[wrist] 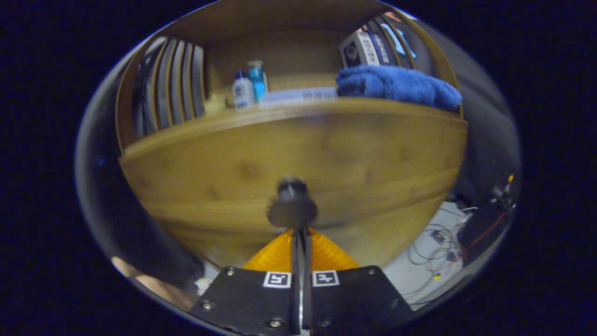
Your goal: Pull open the drawer, take out the items inside it, and place them on the countertop above the cabinet.
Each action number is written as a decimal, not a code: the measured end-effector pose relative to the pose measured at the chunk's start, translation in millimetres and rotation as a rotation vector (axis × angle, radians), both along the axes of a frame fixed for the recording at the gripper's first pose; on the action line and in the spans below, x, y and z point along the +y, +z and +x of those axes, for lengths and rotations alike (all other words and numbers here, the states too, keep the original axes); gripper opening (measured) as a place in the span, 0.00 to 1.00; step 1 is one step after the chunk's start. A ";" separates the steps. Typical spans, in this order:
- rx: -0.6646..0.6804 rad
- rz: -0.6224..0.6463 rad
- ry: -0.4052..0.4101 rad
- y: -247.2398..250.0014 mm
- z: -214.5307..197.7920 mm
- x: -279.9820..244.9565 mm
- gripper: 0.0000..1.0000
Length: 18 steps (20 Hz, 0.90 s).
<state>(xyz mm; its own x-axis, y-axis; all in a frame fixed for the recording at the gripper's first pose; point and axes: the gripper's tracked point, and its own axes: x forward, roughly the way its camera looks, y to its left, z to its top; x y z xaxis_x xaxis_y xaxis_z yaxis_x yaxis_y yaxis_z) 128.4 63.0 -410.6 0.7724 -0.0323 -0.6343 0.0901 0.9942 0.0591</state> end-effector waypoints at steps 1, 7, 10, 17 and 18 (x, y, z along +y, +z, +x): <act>0.007 0.028 -0.005 -6.6 -13.1 -2.3 0.02; -0.030 0.113 -0.096 11.1 -39.9 -40.8 0.03; -0.052 0.088 -0.063 26.1 -31.7 -40.7 0.03; -0.110 0.013 0.121 57.0 2.2 2.4 0.37; -0.118 -0.011 0.141 59.0 9.6 7.7 0.49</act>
<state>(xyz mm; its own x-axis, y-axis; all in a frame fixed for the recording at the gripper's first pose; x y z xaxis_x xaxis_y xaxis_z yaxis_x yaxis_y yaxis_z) 138.0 70.7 -351.6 0.8391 0.0747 -0.5388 -0.0568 0.9971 0.0499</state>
